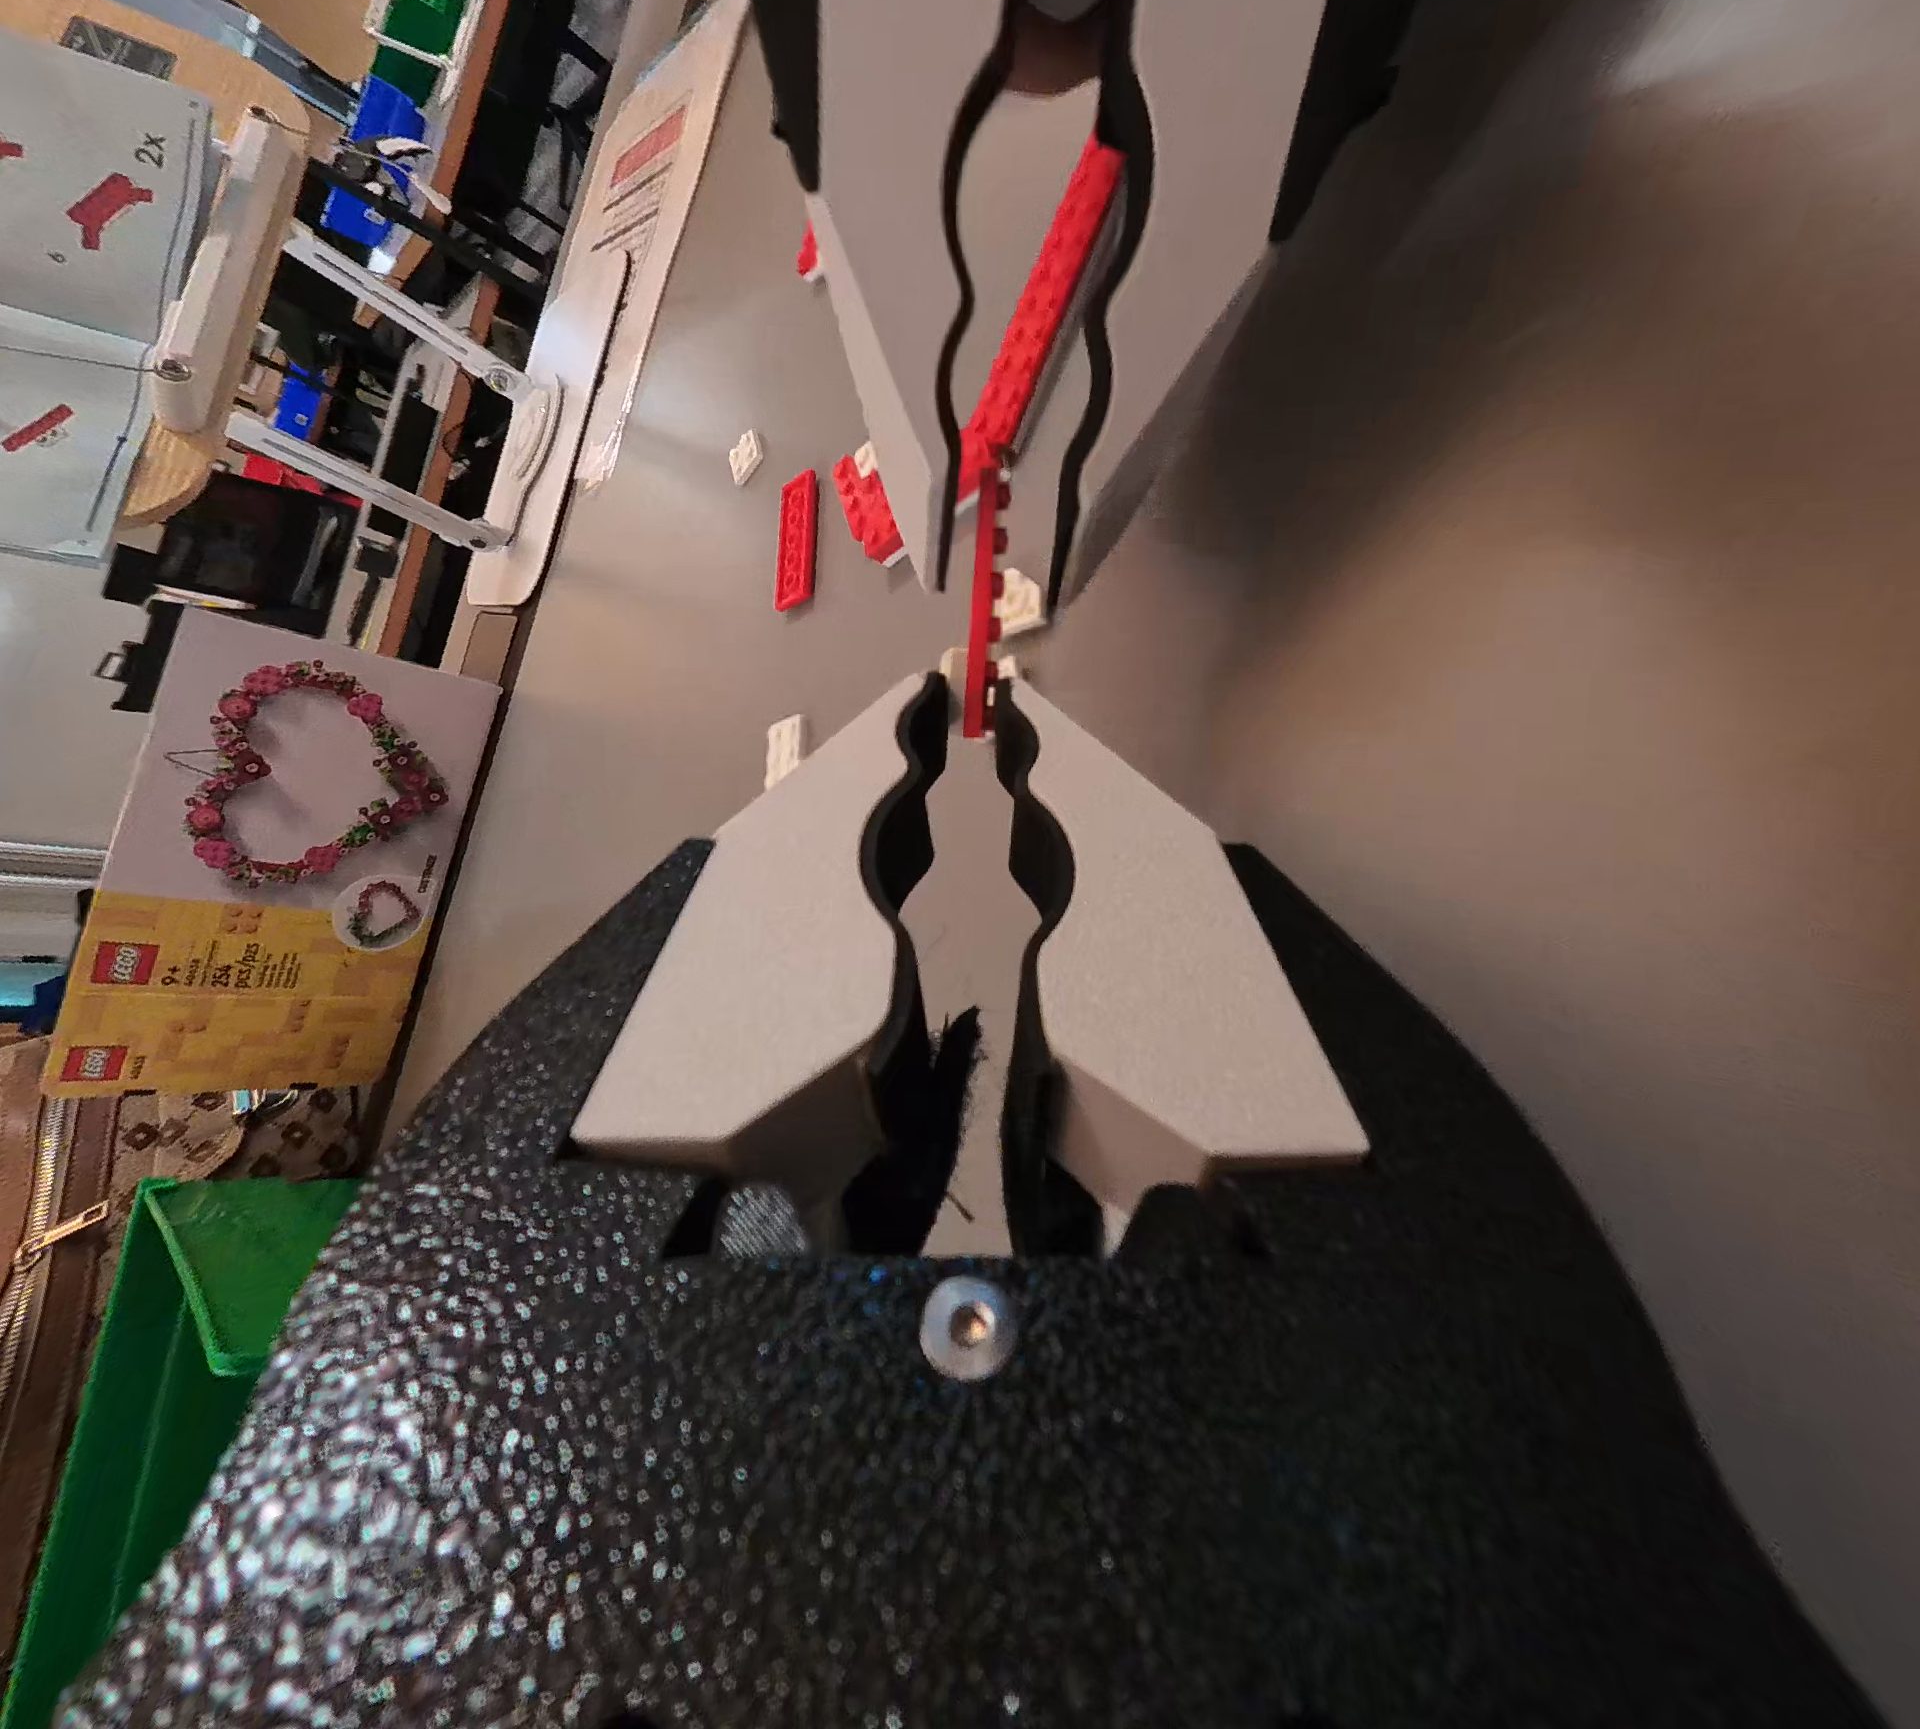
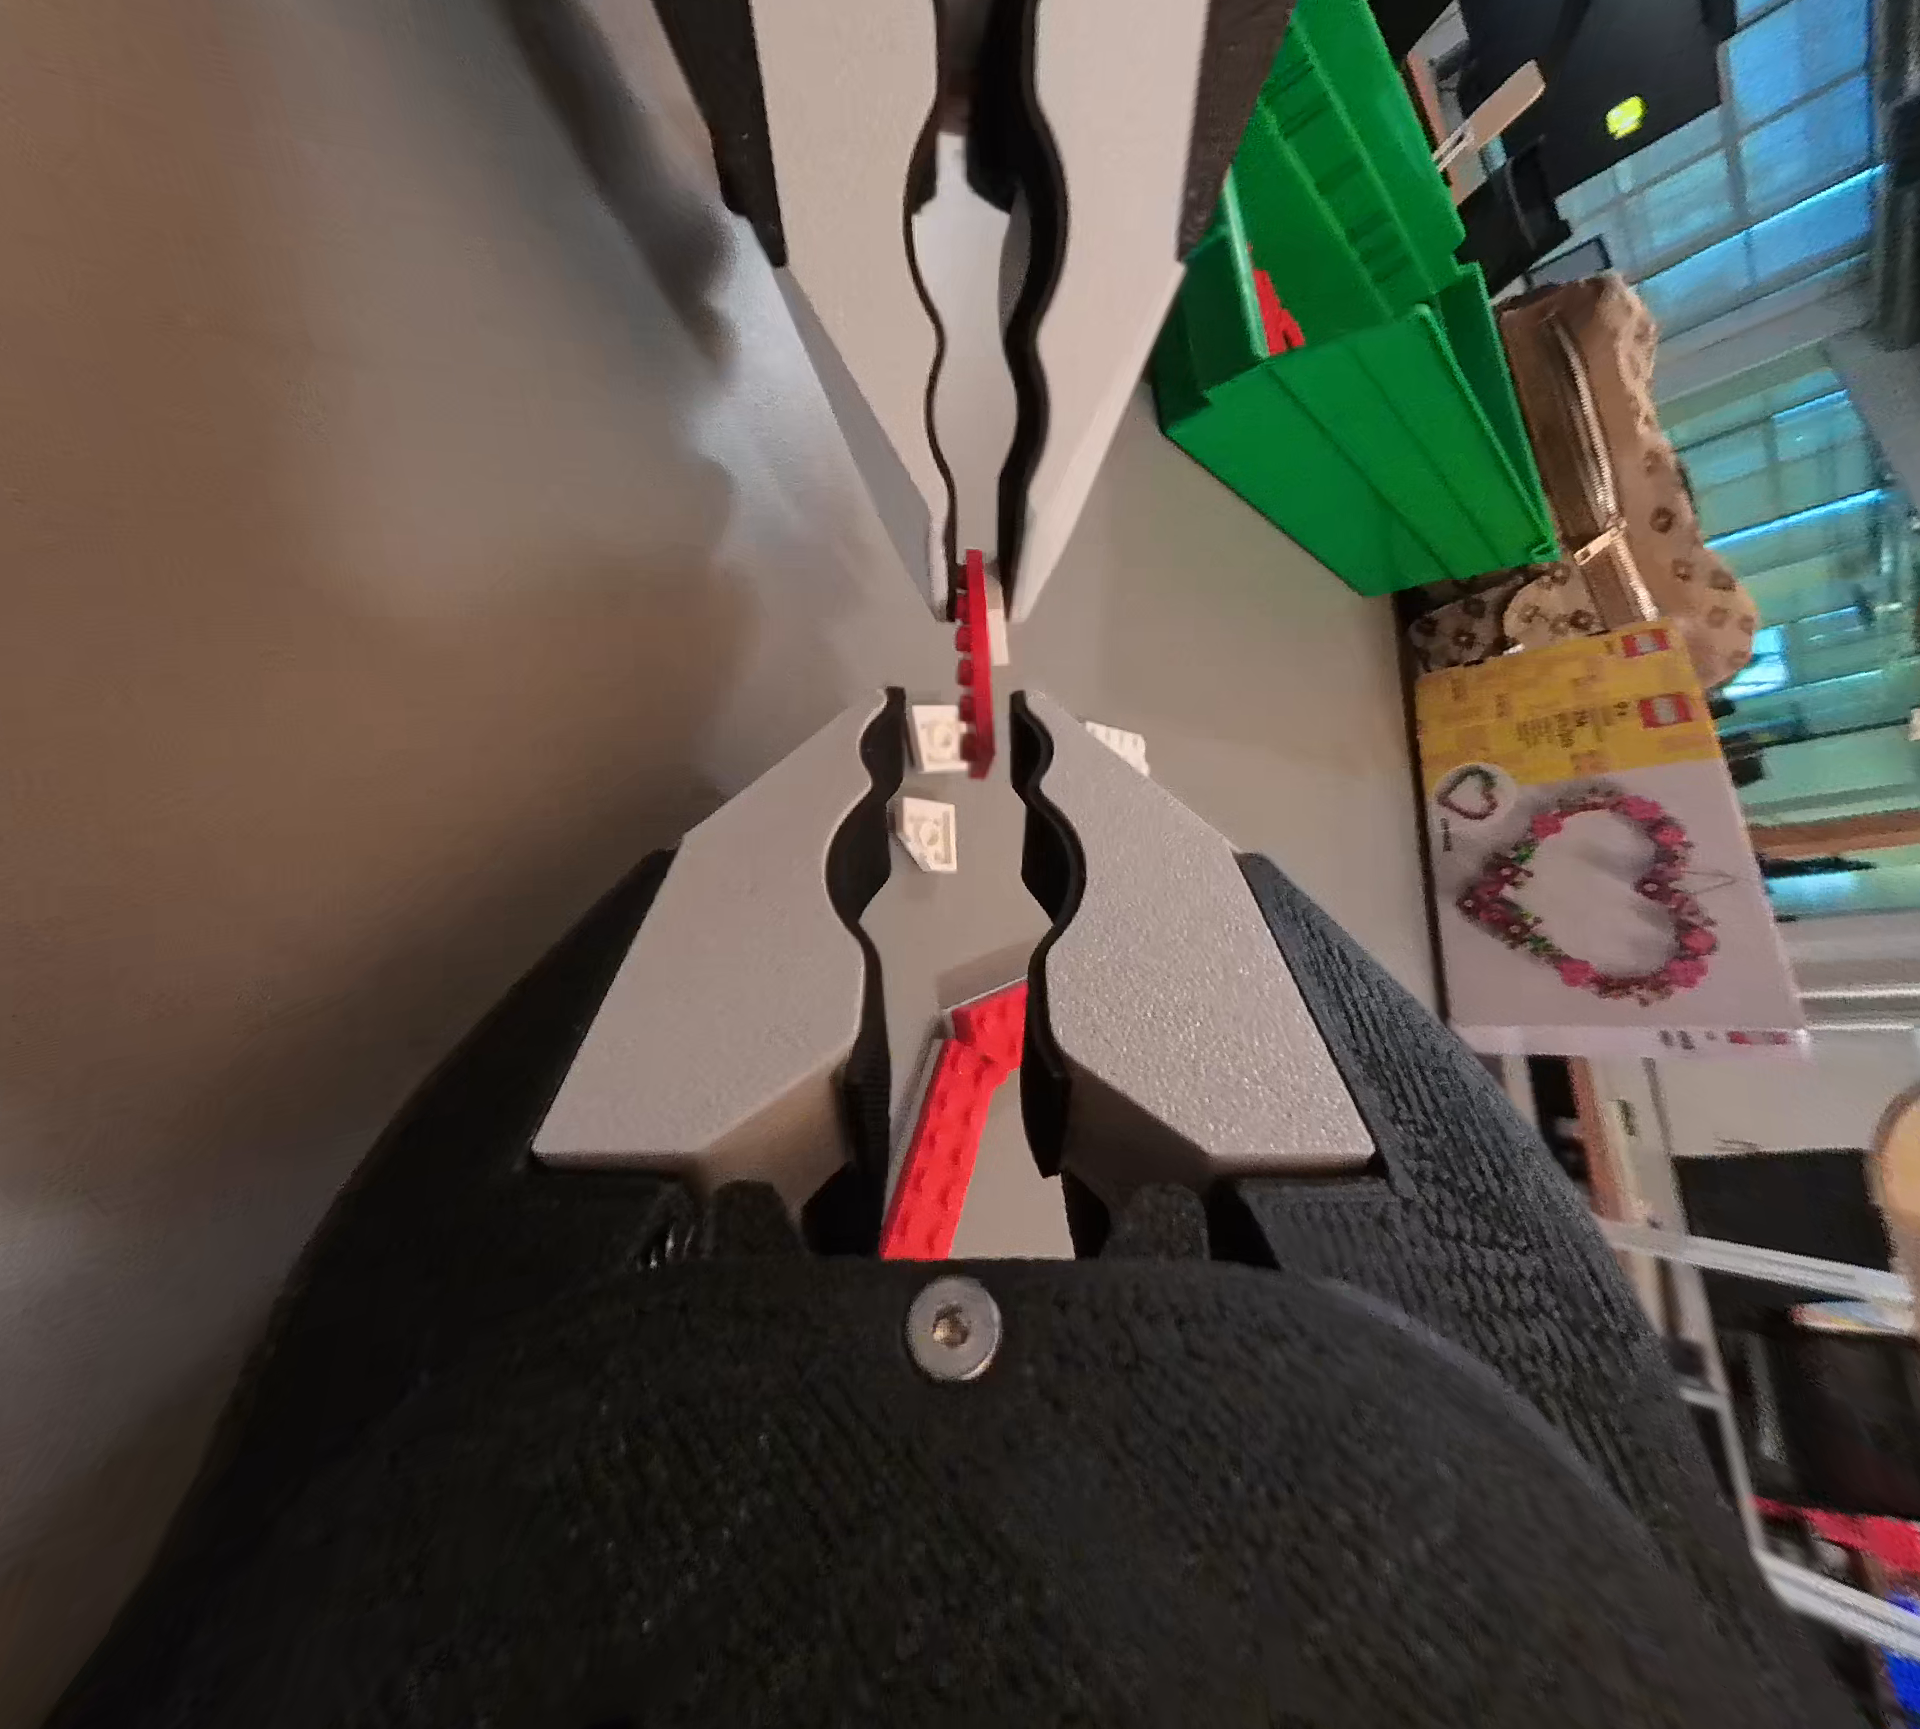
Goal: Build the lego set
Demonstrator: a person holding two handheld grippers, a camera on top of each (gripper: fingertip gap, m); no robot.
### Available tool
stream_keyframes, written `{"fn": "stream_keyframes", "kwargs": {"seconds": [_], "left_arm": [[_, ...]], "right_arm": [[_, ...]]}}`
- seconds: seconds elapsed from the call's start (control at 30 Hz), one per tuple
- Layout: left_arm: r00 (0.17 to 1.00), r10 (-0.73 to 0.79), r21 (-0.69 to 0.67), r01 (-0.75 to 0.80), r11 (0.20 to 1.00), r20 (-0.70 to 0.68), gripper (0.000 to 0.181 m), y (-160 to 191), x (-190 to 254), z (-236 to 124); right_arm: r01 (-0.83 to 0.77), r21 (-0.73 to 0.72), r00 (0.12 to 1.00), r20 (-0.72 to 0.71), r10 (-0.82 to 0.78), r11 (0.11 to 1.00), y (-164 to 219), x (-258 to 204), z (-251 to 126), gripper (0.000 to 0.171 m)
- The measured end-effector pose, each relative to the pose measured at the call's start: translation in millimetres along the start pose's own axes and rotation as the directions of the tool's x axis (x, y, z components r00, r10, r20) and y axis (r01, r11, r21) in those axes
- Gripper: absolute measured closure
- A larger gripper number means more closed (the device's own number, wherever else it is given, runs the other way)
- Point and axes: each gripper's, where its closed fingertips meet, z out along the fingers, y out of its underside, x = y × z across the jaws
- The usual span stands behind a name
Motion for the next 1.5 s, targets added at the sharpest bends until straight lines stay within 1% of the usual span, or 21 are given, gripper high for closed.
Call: {"fn": "stream_keyframes", "kwargs": {"seconds": [0.13, 0.17, 0.3, 0.43, 0.5, 0.6, 0.67, 0.83, 1.0, 1.1, 1.17, 1.27, 1.33, 1.43, 1.5], "left_arm": [[1.0, 0.028, -0.016, -0.028, 0.999, -0.012, 0.174, 4.3, 4.2, 2.2], [0.999, 0.033, -0.015, -0.033, 0.999, -0.01, 0.174, 4.3, 4.6, 2.6], [1.0, 0.017, 0.002, -0.017, 1.0, -0.024, 0.174, 2.1, 6.8, 3.4], [0.998, -0.026, 0.026, 0.028, 0.999, -0.064, 0.174, -1.5, 10.2, 2.7], [0.995, -0.049, 0.063, 0.055, 0.997, -0.09, 0.174, -7.7, 12.3, 0.4], [0.992, -0.062, 0.12, 0.076, 0.99, -0.111, 0.174, -16.1, 12.7, -4.2], [0.99, -0.065, 0.147, 0.083, 0.986, -0.125, 0.174, -18.8, 14.3, -6.0], [0.991, -0.059, 0.2, 0.082, 0.976, -0.12, 0.174, -23.2, 12.8, -10.6], [0.992, -0.068, 0.23, 0.091, 0.969, -0.107, 0.174, -26.4, 9.4, -14.5], [0.98, -0.121, 0.203, 0.153, 0.967, -0.161, 0.175, -27.4, 10.3, -16.0], [0.976, -0.145, 0.222, 0.179, 0.959, -0.161, 0.175, -29.8, 8.1, -17.6], [0.961, -0.197, 0.245, 0.243, 0.939, -0.196, 0.175, -33.5, 6.8, -19.6], [0.949, -0.235, 0.24, 0.283, 0.929, -0.211, 0.175, -33.9, 5.1, -19.6], [0.923, -0.312, 0.216, 0.36, 0.908, -0.227, 0.175, -28.4, 0.7, -17.5], [0.876, -0.408, 0.237, 0.467, 0.852, -0.258, 0.175, -27.2, -5.6, -19.0]], "right_arm": [[-0.125, 0.021, 0.99, 0.074, 0.123, 0.992, 0.1, -4.0, -1.5, 0.151], [-0.127, 0.023, 0.989, 0.073, 0.125, 0.992, 0.6, -3.3, -1.9, 0.152], [-0.069, 0.009, 0.995, 0.067, 0.068, 0.998, 1.8, -5.7, -1.7, 0.163], [-0.014, -0.015, 0.998, 0.059, 0.015, 1.0, 2.5, -9.3, 2.9, 0.158], [0.015, -0.017, 0.999, 0.045, -0.014, 1.0, 0.7, -9.7, 5.1, 0.158], [0.013, -0.017, 0.999, 0.031, -0.013, 1.0, -1.7, -9.0, 7.7, 0.155], [0.023, 0.003, 1.0, 0.015, -0.023, 1.0, -6.0, -7.6, 7.1, 0.164], [0.046, 0.019, 0.999, -0.001, -0.046, 0.999, -12.8, -5.1, 4.3, 0.167], [0.023, 0.025, 1.0, -0.002, -0.023, 0.999, -17.7, -2.2, 2.1, 0.169], [-0.023, 0.037, 0.999, 0.027, 0.022, 0.999, -19.5, -3.0, 0.7, 0.17], [-0.052, 0.054, 0.998, 0.033, 0.05, 0.997, -21.5, -1.6, -0.5, 0.169], [-0.124, 0.096, 0.991, 0.067, 0.118, 0.988, -24.8, -0.6, -3.5, 0.17], [-0.206, 0.115, 0.976, 0.102, 0.195, 0.972, -25.8, 0.5, -4.3, 0.169], [-0.282, 0.119, 0.956, 0.12, 0.268, 0.952, -21.5, 2.7, -4.9, 0.155], [-0.355, 0.123, 0.929, 0.157, 0.335, 0.927, -19.1, 2.8, -6.7, 0.147]]}}
